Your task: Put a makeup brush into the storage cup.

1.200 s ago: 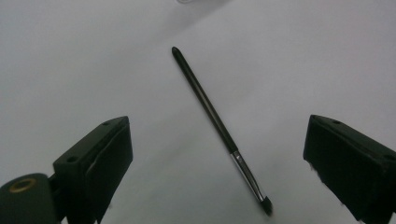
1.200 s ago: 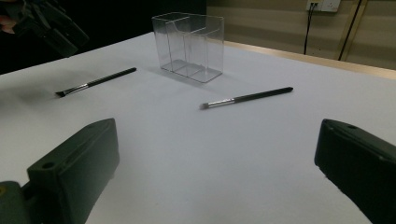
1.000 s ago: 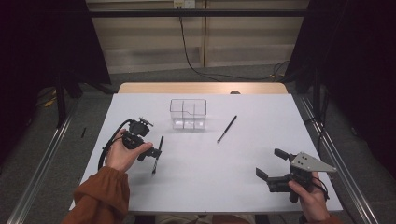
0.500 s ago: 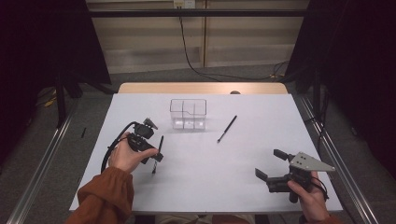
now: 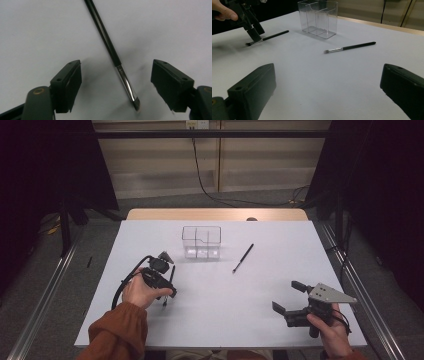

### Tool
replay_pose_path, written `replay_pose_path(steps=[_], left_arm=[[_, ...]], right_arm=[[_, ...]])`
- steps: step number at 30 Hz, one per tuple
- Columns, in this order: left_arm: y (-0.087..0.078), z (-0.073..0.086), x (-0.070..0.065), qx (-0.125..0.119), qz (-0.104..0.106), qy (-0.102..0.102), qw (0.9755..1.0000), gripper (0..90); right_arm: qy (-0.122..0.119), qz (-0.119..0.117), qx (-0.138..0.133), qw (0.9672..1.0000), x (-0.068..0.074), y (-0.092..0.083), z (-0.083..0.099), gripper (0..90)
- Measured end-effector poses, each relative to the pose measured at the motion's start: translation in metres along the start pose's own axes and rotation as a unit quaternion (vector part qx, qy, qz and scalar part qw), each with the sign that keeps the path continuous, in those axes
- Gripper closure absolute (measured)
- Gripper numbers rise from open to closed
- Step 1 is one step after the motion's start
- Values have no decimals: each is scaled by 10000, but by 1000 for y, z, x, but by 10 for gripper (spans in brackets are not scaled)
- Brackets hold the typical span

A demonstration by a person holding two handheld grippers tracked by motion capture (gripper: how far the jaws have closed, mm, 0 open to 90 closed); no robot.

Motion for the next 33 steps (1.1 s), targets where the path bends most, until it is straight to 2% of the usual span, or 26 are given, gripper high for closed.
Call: replay_pose_path(steps=[1, 3, 7, 10, 14, 16, 18, 21, 23, 25, 27, 31, 33], left_arm=[[5, 1, -1, 105, -85, 46, 9999, 272], [8, 1, -6, 116, -345, 163, 9992, 278], [8, 0, -5, 197, -341, 53, 9992, 291], [8, -3, -7, 356, -446, 59, 9984, 316], [7, -4, -8, 396, -417, 32, 9983, 368], [6, -3, -8, 362, -420, 62, 9984, 429], [6, -3, -8, 353, -388, 202, 9984, 492], [5, -3, -10, 363, -345, 248, 9984, 558], [5, -3, -10, 351, -360, 244, 9984, 629], [4, -3, -10, 338, -376, 250, 9984, 656], [5, -3, -8, 339, -316, 223, 9987, 716], [5, -4, -5, 390, -277, 204, 9986, 772], [5, -5, -5, 434, -326, 238, 9982, 782]], right_arm=[[23, -12, -5, 10000, 0, 0, 0, 0], [69, -18, -17, 10000, -1, 0, 0, 0], [75, -27, -24, 10000, -1, 0, 0, 0], [50, -52, -26, 10000, 0, 0, 0, 0], [64, -43, -16, 10000, -1, 0, 0, 0], [59, -48, -19, 10000, -1, -1, 0, 0], [59, -51, -5, 10000, 0, 0, 0, 0], [48, -73, 6, 10000, 1, 0, 0, 0], [54, -73, 7, 10000, 1, 0, 0, 0], [53, -76, 9, 10000, 0, 0, 0, 0], [62, -71, 12, 10000, 1, 0, 0, 0], [57, -77, 29, 9999, 1, 0, 1, 0], [39, -108, 43, 9999, 2, 1, 1, 0]])
Point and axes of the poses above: each handheld gripper's, and its own axes: y roughly forward along the jaws, z roughly out of its underside, x roughly to its left, the point moved 3 cm from there along y, roughly forward along the jaws, and after that the axes turned 1 degree about z, right-handed, at the moved point
